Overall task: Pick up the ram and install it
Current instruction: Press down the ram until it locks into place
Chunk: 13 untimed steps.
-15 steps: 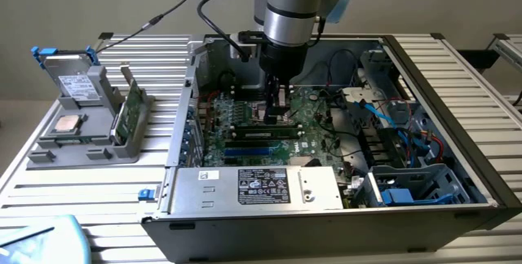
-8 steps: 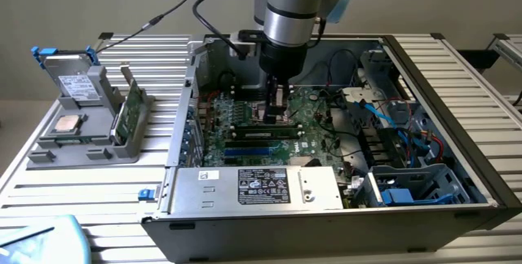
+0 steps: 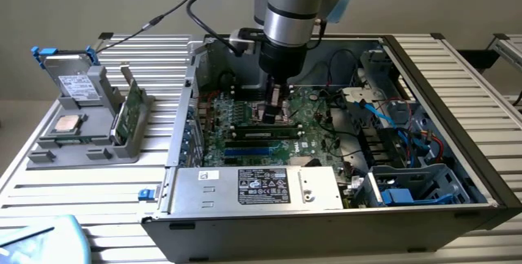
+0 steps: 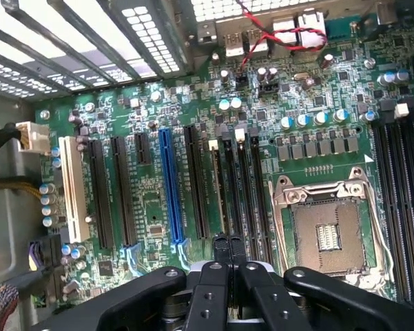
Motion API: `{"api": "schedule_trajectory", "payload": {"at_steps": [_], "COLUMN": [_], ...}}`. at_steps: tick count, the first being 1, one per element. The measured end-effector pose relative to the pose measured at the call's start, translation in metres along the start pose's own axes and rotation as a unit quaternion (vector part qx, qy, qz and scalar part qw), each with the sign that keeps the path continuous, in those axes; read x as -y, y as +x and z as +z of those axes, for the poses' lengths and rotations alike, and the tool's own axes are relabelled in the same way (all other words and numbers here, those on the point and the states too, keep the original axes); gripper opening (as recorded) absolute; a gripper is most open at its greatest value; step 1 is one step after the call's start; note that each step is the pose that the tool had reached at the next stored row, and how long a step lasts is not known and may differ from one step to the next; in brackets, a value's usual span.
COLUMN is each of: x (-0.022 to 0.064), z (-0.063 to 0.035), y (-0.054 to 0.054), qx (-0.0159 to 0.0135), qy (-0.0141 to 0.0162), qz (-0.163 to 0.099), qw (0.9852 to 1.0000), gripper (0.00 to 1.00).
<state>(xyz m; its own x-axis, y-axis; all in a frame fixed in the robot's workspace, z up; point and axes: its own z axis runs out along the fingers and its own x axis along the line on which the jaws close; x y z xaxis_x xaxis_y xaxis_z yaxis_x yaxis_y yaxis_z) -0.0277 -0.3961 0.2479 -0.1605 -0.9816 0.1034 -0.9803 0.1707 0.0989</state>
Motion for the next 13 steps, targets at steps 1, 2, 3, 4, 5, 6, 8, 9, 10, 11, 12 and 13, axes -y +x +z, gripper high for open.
{"api": "schedule_trajectory", "payload": {"at_steps": [1,2,3,4,5,6,8,9,10,11,12,13], "x": [0.0,0.0,0.0,0.0,0.0,0.0,0.0,0.0,0.0001,0.0001,0.0001,0.0], "z": [0.0,0.0,0.0,0.0,0.0,0.0001,0.0001,0.0001,0.0001,0.0001,0.0001,0.0002], "y": [0.0,0.0,0.0,0.0,0.0,0.0,0.0,0.0,0.0,0.0,0.0,0.0], "qx": [-0.0007,-0.0013,-0.0019,-0.0026,-0.0034,-0.0039,-0.0054,-0.006,-0.0066,-0.0073,-0.0079,-0.0084], "qy": [-0.0003,-0.0006,-0.0009,-0.0011,-0.0014,-0.0016,-0.0021,-0.0024,-0.0026,-0.0029,-0.003,-0.0032], "qz": [0.006,0.012,0.018,0.023,0.029,0.035,0.047,0.052,0.059,0.064,0.07,0.076], "qw": [1.0,0.9999,0.9998,0.9997,0.9996,0.9994,0.9989,0.9986,0.9983,0.9979,0.9975,0.9971], "gripper": [0.11,0.11,0.11,0.11,0.11,0.11,0.11,0.11,0.11,0.11,0.11,0.11]}}
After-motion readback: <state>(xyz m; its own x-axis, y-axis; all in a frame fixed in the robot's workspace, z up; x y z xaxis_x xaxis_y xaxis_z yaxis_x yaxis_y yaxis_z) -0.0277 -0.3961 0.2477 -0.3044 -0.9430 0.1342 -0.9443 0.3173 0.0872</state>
